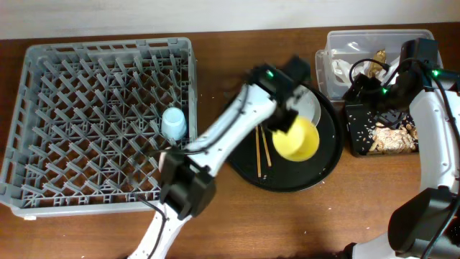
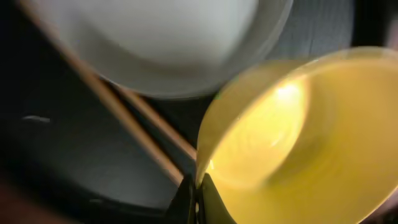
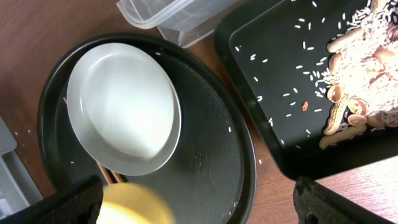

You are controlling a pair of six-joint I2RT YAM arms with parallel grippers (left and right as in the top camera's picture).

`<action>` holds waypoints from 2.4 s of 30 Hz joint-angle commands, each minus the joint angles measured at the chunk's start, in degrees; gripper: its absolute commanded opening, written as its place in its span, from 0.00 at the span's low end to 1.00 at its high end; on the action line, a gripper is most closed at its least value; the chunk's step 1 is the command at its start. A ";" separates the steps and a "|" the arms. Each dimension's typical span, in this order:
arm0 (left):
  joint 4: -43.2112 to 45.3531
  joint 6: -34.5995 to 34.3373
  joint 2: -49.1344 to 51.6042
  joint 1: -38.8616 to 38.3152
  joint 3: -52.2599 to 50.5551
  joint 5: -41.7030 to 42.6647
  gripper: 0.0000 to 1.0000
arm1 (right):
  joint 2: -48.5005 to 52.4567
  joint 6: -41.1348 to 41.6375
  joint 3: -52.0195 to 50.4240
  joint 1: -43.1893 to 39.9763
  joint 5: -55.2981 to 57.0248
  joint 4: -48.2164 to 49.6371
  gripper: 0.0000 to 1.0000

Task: Sort waste into correct bins and load items into the dishwasher rack
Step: 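Grasp the yellow bowl from the round tray with the left gripper, then place the yellow bowl upright in the rack's back row, then grasp a chopstick with the left gripper and stand it in the rack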

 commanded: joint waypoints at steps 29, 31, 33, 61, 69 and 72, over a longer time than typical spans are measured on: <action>11.87 -17.22 -2.80 21.75 -8.28 -64.78 0.00 | 0.22 -0.28 1.16 0.02 -0.28 -0.17 0.98; 11.80 -17.22 -2.80 20.35 -8.28 -64.72 0.00 | 0.22 -0.28 1.16 0.02 -0.28 -0.15 0.98; 11.78 -17.22 -2.80 19.82 -8.28 -64.26 0.00 | 0.22 -0.28 1.16 0.02 -0.28 -0.17 0.98; 6.56 -2.10 -6.75 7.56 -16.48 2.62 0.54 | 0.22 -0.28 1.16 0.02 -0.28 -0.17 0.98; 13.62 -10.86 -6.67 5.31 -23.37 -0.81 0.41 | 0.22 -0.28 1.16 0.02 -0.28 -0.17 0.98; 16.00 -10.86 -6.67 4.15 -23.85 -0.83 0.42 | 0.22 -0.28 1.16 0.02 -0.28 -0.15 0.98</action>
